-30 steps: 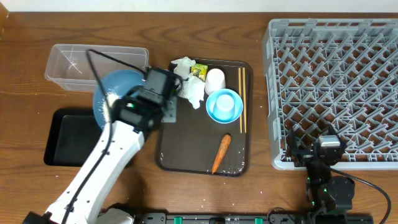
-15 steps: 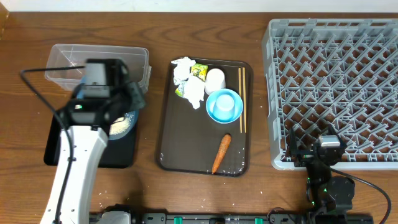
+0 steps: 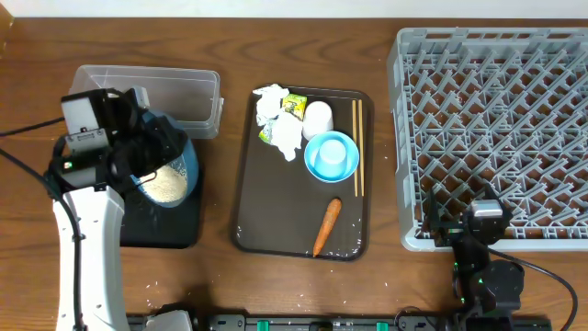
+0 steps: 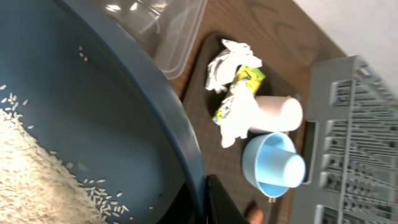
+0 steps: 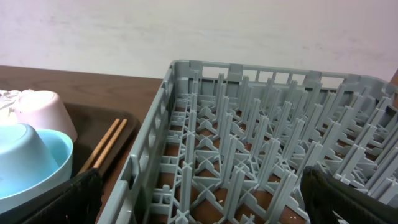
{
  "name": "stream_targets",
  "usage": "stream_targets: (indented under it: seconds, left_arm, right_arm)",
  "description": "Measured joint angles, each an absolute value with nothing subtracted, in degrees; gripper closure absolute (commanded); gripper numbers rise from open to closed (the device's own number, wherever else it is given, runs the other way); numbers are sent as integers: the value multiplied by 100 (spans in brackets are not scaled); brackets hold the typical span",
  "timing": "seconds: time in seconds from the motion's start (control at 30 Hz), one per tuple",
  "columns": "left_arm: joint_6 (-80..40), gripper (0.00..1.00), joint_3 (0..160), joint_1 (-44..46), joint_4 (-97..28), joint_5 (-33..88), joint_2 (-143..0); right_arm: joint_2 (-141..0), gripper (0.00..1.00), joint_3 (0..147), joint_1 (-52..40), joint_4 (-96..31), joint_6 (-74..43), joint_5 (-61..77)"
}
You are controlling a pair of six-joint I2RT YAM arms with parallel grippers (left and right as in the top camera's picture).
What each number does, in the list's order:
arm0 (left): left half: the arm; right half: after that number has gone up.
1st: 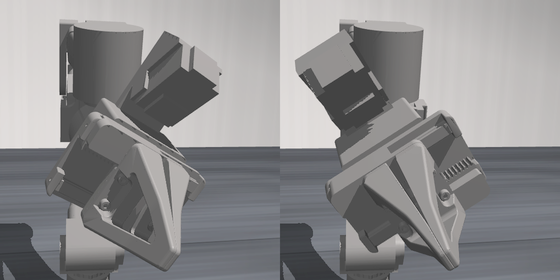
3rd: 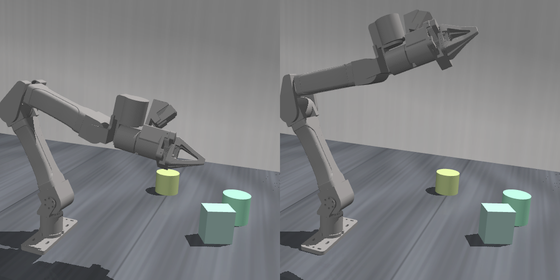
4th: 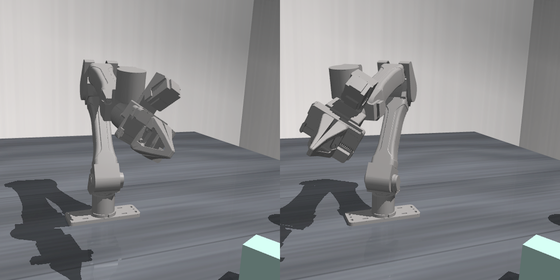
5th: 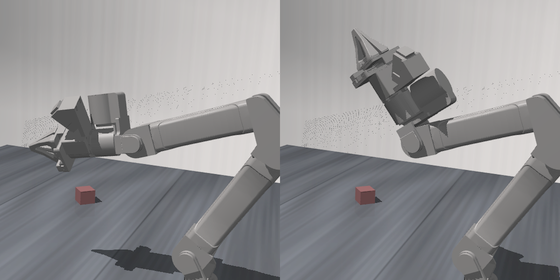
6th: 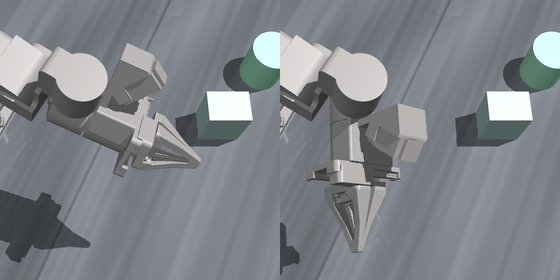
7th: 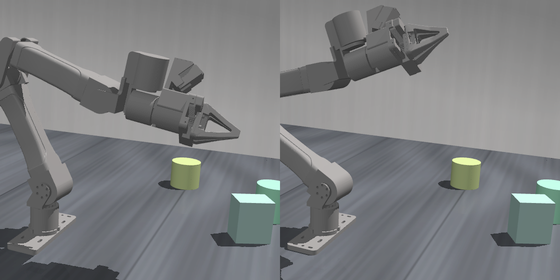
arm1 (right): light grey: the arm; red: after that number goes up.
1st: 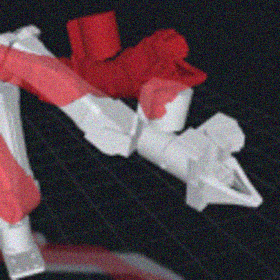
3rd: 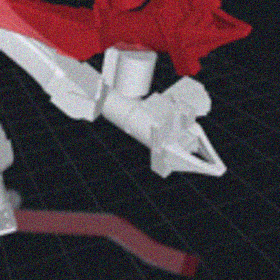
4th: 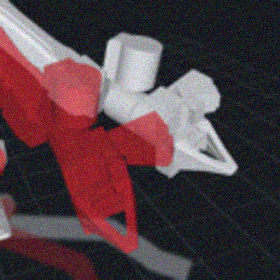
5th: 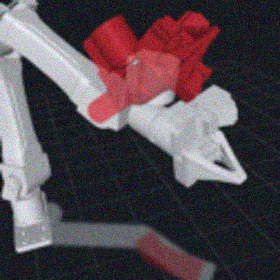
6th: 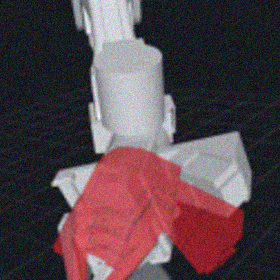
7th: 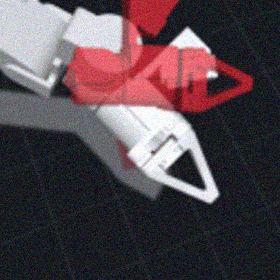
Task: Sort waste into correct bins and load items into the dishwasher rack
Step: 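Lift the blue plate with the left gripper over the black tray, then tilt the blue plate with the left gripper to pour rice onto black tray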
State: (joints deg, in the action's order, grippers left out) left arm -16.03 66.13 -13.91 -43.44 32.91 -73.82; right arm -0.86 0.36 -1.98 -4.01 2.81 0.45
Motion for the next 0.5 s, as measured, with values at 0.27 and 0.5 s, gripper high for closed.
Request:
stream_targets:
  seconds: [0.27,0.5]
  left_arm:
    - [-1603,94,6613,-1684,-4342,3564,-7382]
    - [-1603,94,6576,-1747,-4099,3586,-7382]
  right_arm:
    - [-86,1,36,-198,-401,279,45]
    - [-86,1,36,-198,-401,281,47]
